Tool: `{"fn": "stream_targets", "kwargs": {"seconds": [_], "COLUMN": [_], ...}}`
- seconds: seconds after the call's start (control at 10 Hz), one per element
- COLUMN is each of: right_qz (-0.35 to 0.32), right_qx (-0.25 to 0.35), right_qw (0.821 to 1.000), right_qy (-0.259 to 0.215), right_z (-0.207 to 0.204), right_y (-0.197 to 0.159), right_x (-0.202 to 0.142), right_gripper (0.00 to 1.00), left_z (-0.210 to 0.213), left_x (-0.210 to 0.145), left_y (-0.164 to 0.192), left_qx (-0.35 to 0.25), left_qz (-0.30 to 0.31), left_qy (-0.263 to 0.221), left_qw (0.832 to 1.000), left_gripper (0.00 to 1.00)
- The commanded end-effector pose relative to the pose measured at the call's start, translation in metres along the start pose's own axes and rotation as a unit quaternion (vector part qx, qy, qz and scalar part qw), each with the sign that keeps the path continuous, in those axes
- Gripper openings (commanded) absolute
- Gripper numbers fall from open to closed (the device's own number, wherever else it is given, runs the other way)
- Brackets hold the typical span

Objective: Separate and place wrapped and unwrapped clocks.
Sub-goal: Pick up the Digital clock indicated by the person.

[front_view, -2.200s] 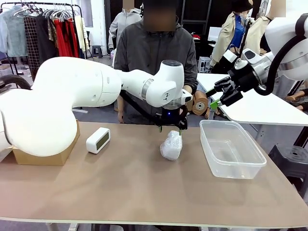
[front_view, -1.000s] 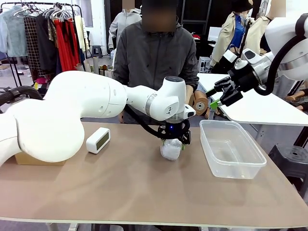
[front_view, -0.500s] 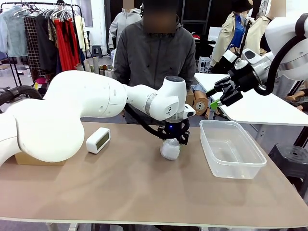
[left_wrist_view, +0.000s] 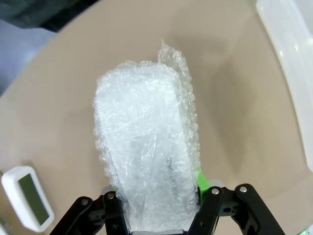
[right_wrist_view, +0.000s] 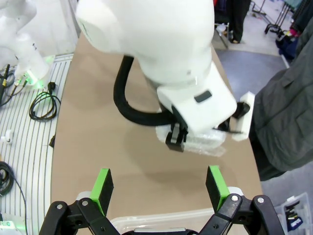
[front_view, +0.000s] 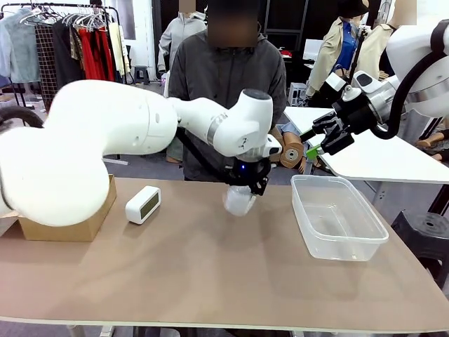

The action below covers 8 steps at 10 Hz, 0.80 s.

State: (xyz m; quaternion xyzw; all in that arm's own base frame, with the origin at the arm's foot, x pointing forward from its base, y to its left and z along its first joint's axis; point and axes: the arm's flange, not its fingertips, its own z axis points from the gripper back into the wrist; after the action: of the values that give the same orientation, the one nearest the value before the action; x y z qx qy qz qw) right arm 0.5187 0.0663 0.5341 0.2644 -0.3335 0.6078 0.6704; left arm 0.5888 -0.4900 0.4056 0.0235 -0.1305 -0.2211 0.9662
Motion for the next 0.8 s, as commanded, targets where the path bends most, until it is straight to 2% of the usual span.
{"fn": "stream_targets", "kwargs": {"seconds": [0.0,0.2,0.3,0.5,0.7], "right_qz": [0.002,0.002,0.002,0.002,0.002], "right_qx": [0.001,0.001,0.001,0.001,0.001], "right_qw": [1.0,1.0,1.0,1.0,1.0], "right_qy": [0.001,0.001,0.001,0.001,0.001], "right_z": [0.001,0.001,0.001,0.001,0.001], "right_y": [0.0,0.0,0.0,0.0,0.0], "right_x": [0.001,0.001,0.001,0.001,0.001], "right_gripper": [1.0,1.0,1.0,1.0,1.0], "left_z": [0.034,0.071,0.092,0.129,0.155], "left_x": [-0.017,-0.015,-0.013,-0.008,-0.002], "left_y": [0.016,0.027,0.03,0.033,0.037], "left_qx": [0.024,0.014,0.031,0.042,0.052], "left_qz": [0.015,0.003,-0.015,-0.059,-0.044], "left_qy": [-0.01,0.002,0.009,-0.008,0.002], "left_qw": [1.0,1.0,0.999,0.997,0.998], "left_gripper": [0.0,0.0,0.0,0.0,0.0]}}
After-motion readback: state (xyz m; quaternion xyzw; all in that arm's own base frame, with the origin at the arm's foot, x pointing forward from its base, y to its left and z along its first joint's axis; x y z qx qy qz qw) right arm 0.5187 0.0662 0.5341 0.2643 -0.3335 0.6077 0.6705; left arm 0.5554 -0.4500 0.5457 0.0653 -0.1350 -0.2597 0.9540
